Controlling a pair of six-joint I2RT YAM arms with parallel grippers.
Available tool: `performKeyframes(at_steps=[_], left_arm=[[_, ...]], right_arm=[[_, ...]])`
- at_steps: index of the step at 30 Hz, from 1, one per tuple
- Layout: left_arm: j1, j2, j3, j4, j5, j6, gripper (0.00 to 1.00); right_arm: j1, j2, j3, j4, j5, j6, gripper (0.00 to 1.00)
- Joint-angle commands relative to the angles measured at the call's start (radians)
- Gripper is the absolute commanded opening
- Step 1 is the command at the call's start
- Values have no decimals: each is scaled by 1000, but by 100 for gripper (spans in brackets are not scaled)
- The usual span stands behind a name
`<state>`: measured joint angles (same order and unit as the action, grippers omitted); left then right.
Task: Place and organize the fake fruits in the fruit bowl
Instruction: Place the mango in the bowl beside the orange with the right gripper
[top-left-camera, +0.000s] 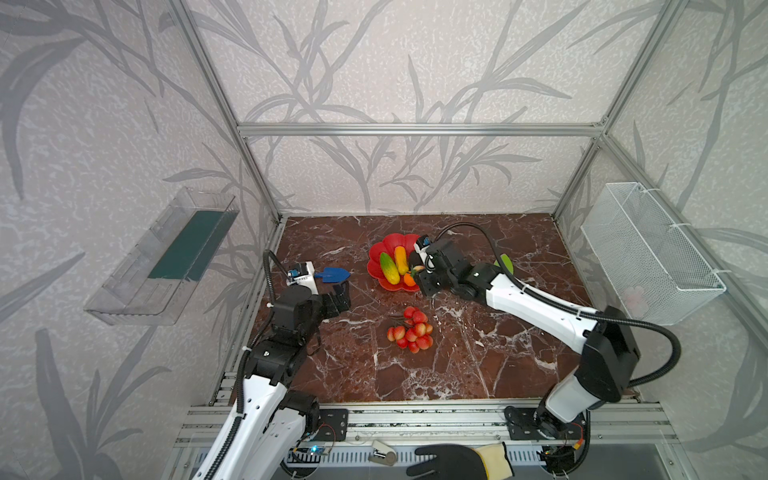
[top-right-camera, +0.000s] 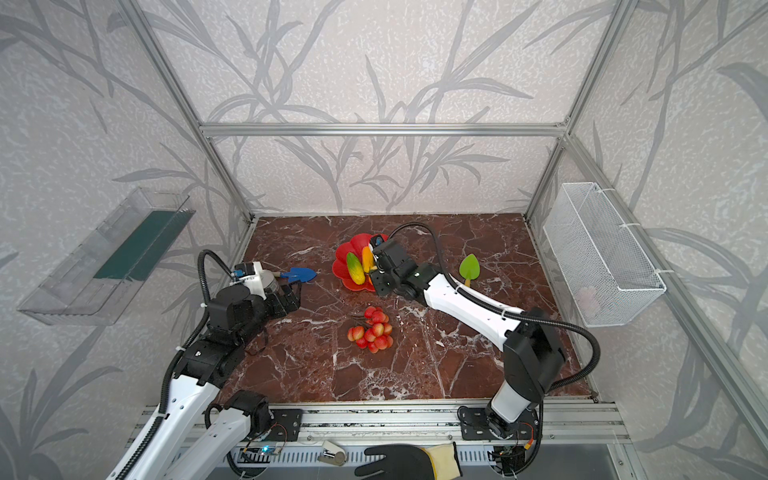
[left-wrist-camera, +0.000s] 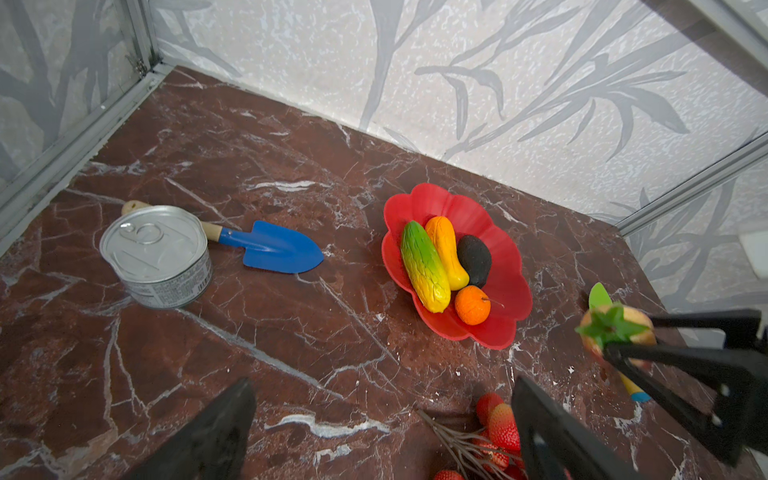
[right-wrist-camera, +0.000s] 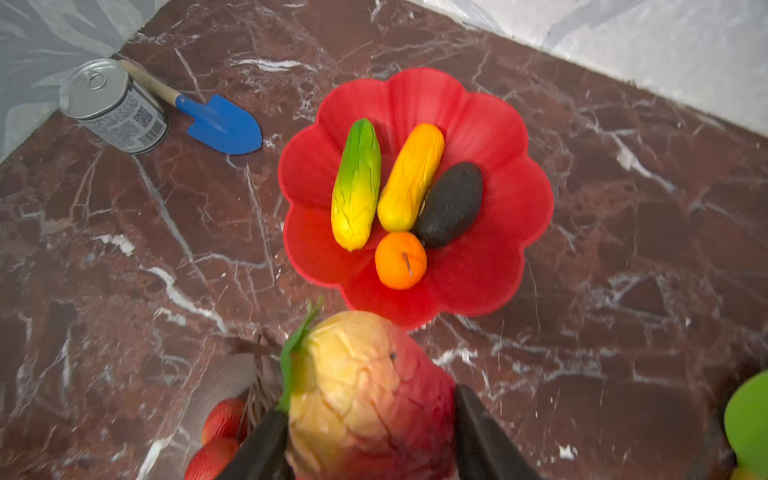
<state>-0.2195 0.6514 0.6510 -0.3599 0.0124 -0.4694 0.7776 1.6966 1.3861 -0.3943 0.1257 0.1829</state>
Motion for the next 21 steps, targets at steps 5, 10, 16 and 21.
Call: performKeyframes(at_steps=[5,10,16,21], left_arm=[[7,-36,-34,-57,20,-68,96],[8,-62,-92,-52,42,-135,95],[7,-74,-191,36,119,-250,94],[6,-35,-274,172,207,-341,92]], right_arm=[[-68,252,222,-53,-102,-55,30],[-160,330,275,-44,-167,-48,30],[-215,399,318,-55,-216,-86,32],[-215,475,398,-134,-245,-132,33]])
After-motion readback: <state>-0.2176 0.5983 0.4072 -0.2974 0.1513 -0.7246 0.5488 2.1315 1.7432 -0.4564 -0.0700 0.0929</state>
